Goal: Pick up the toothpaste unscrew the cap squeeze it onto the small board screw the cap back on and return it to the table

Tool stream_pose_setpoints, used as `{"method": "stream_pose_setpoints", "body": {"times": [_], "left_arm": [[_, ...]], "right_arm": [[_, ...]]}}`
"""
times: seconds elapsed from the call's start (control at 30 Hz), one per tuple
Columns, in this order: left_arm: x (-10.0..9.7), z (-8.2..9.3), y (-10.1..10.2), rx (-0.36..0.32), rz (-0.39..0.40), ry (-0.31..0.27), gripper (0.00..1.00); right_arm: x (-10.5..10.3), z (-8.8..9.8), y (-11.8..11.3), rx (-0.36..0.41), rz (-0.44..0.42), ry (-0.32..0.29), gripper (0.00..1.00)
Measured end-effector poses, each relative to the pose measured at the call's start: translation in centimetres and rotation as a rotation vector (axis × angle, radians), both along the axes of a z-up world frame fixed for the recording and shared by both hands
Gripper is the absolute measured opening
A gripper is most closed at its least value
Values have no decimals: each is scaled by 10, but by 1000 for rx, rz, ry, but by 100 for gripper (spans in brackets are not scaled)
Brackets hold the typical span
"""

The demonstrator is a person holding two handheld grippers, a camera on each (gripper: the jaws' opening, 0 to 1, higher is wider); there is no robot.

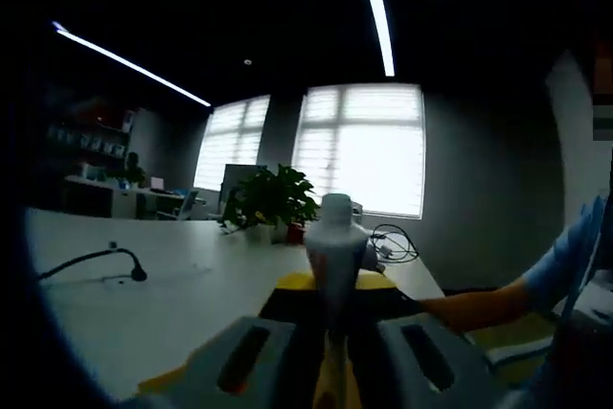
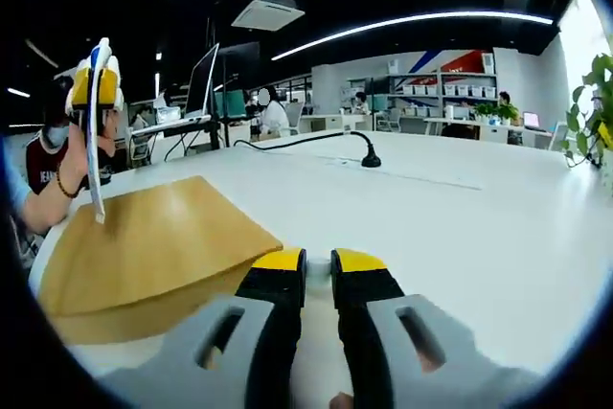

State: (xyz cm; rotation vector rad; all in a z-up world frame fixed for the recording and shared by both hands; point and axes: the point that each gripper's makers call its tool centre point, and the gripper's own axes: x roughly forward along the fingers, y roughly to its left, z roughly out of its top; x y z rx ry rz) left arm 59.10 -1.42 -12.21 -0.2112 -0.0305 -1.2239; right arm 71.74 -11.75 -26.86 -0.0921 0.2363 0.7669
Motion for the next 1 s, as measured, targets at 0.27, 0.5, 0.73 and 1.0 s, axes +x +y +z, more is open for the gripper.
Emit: {"method": "stream_pose_setpoints", "body": {"times": [0.27,0.5,0.73,1.0], "left_arm": [[0,0,0,10,2,-1,5],[1,-2,0,24,9,-1,5],[3,-2,1,33,15,4,5],[-2,1,26,-13,-96,119,5]], "right_arm": [[1,-2,-2,-19,-10,2,12],[4,-5,-7,-46,-19,2,17],[15,32,-31,83,-149,-144,29],[-56,114,23,405,280,-240,35]]}}
